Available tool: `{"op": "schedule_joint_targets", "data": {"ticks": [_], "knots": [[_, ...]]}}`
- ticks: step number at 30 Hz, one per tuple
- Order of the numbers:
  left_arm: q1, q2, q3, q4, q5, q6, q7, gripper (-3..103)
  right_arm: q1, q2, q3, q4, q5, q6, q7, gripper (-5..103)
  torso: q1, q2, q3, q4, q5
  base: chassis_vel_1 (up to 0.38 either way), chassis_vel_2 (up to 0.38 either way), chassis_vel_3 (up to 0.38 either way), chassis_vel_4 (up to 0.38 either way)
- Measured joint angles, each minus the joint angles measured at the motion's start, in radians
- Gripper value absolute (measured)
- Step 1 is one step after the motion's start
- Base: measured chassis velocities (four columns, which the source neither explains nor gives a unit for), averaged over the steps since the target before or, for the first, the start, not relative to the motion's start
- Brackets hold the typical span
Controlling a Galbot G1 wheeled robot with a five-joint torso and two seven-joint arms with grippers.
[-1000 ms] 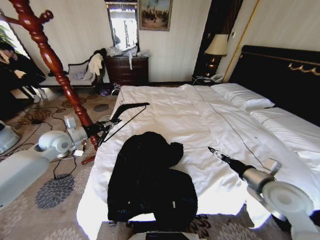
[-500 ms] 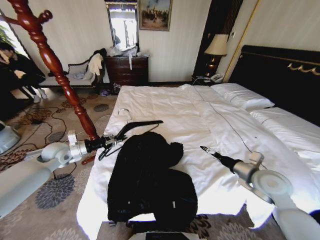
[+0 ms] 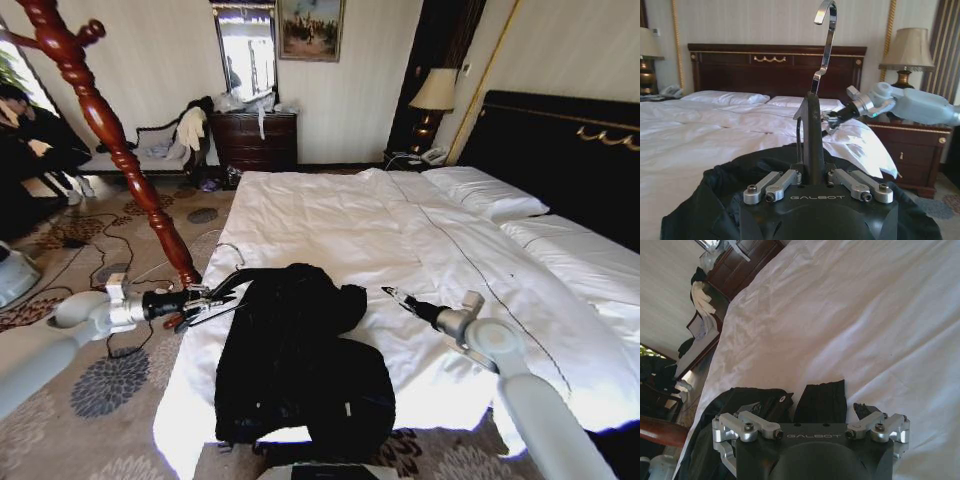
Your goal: Pick up the clothes from the bed and hang them on the clothes hanger.
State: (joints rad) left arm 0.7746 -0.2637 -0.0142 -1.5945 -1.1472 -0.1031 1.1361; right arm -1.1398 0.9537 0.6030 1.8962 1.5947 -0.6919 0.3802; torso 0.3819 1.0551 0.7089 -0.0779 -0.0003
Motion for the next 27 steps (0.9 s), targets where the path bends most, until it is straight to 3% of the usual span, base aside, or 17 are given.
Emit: {"op": "schedule_joint_targets", "data": {"ticks": [6, 20, 22, 25, 27], "knots": [[-0.035, -0.012, 0.028, 0.041, 0.033, -0.01, 0.043, 16, 0.035, 0.002, -0.046, -0.017, -0.014, -0.005, -0.011, 100, 0.0, 0.0, 0.0, 0.0, 0.0001, 0.0, 0.0, 0.0, 0.0], [-0.029, -0.012, 0.018, 0.067, 0.052, -0.015, 0.044, 16, 0.121, 0.012, -0.158, -0.058, -0.048, -0.016, -0.015, 101, 0.0, 0.0, 0.0, -0.0001, 0.0001, 0.0, 0.0, 0.0, 0.0], [-0.029, -0.013, 0.017, 0.066, 0.05, -0.015, 0.042, 16, 0.124, 0.011, -0.16, -0.058, -0.047, -0.017, -0.015, 97, 0.0, 0.0, 0.0, -0.0003, 0.0001, 0.0, 0.0, 0.0, 0.0], [-0.029, -0.013, 0.017, 0.065, 0.051, -0.015, 0.041, 16, 0.124, 0.014, -0.167, -0.045, -0.047, -0.021, -0.018, 82, 0.0, 0.0, 0.0, -0.0001, 0.0001, 0.0, 0.0, 0.0, 0.0], [-0.029, -0.014, 0.017, 0.065, 0.051, -0.014, 0.04, 16, 0.124, 0.019, -0.17, -0.043, -0.049, -0.021, -0.018, 82, 0.0, 0.0, 0.0, -0.0001, 0.0002, 0.0, 0.0, 0.0, 0.0]]}}
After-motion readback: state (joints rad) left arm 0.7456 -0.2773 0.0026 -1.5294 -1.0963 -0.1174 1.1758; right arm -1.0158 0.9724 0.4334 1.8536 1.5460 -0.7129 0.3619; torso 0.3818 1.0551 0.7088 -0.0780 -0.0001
